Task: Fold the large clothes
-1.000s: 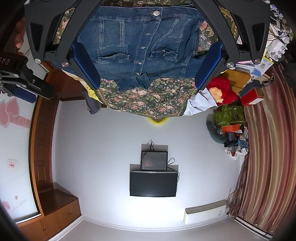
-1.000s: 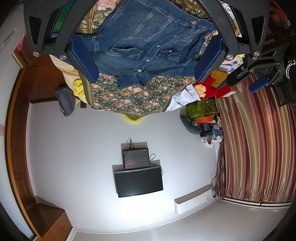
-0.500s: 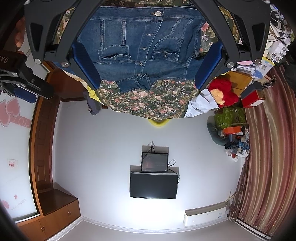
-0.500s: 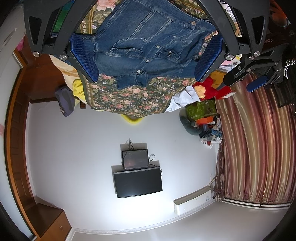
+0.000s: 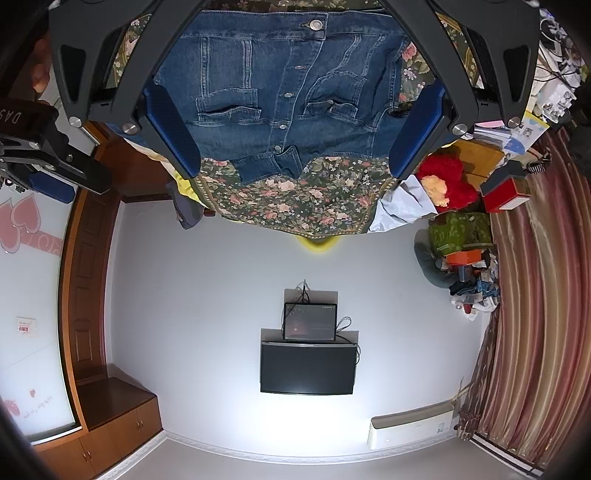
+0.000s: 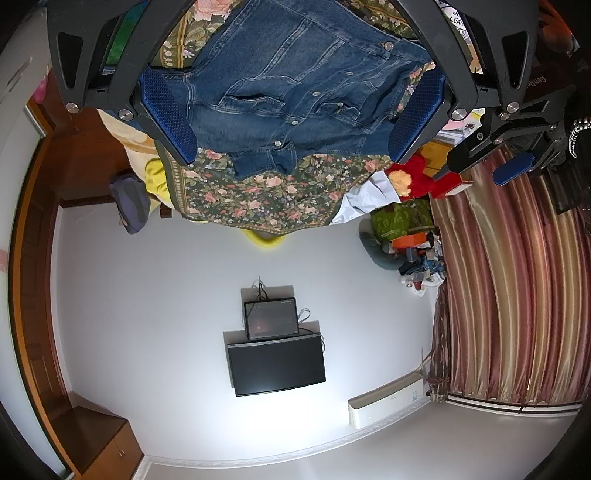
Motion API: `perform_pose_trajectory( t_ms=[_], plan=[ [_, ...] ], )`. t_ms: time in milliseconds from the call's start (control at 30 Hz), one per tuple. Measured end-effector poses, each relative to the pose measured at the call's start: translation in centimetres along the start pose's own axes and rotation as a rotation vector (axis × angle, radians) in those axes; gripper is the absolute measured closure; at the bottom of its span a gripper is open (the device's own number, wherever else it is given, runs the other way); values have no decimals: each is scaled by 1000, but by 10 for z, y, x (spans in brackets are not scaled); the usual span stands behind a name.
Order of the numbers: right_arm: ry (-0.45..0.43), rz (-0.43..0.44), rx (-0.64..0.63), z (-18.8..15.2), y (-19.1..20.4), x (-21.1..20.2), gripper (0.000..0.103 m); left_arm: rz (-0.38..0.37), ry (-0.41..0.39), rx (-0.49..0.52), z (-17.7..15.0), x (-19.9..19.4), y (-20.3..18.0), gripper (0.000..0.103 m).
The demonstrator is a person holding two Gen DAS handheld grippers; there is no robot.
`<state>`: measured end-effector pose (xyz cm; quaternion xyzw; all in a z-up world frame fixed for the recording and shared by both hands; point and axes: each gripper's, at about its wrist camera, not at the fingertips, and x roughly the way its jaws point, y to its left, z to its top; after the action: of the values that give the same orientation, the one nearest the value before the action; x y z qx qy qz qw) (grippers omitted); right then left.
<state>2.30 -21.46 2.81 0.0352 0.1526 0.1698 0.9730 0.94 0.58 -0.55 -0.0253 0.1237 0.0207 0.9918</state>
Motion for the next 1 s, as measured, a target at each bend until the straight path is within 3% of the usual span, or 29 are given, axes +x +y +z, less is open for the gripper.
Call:
perform_pose_trajectory(
  t_ms=[200, 367, 533, 733, 1000],
  plan=[
    [12, 6, -1, 3, -2, 8, 0, 11, 10, -3, 1, 5, 5, 0],
    [41, 23, -8, 4, -2, 32, 0, 61, 54, -33, 1, 31, 24, 0],
    [105, 30, -13, 3, 0, 75, 0, 166, 130, -77, -3, 79, 71, 0],
    [257, 4, -6, -10, -9, 155, 0, 284, 222, -141, -31, 143, 146, 0],
    [453, -32, -53, -33, -28, 272, 0, 347, 515, -310, -99, 233, 243, 0]
  ],
)
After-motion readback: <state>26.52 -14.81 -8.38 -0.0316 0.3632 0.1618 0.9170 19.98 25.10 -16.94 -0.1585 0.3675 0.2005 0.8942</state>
